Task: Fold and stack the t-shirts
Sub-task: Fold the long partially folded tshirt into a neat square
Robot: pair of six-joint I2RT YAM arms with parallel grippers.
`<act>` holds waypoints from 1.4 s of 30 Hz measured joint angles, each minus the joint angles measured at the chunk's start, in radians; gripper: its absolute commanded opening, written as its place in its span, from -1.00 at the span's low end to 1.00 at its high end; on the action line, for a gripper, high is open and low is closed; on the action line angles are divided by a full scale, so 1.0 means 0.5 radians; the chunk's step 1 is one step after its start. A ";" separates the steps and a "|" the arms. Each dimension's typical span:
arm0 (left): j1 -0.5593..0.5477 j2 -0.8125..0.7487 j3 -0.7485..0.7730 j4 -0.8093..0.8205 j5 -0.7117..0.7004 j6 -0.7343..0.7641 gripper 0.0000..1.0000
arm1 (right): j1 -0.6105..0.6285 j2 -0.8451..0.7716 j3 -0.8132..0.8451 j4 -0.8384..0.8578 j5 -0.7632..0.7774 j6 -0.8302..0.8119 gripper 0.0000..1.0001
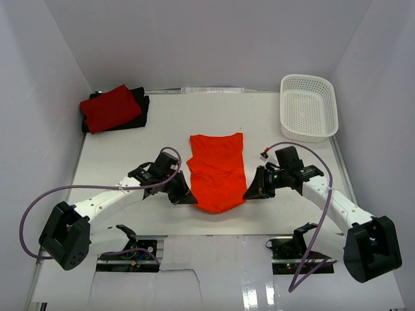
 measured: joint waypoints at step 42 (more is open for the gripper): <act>0.751 1.512 1.938 -0.295 0.114 0.622 -1.00 | -0.288 1.531 1.823 -0.179 -0.026 -0.376 -0.85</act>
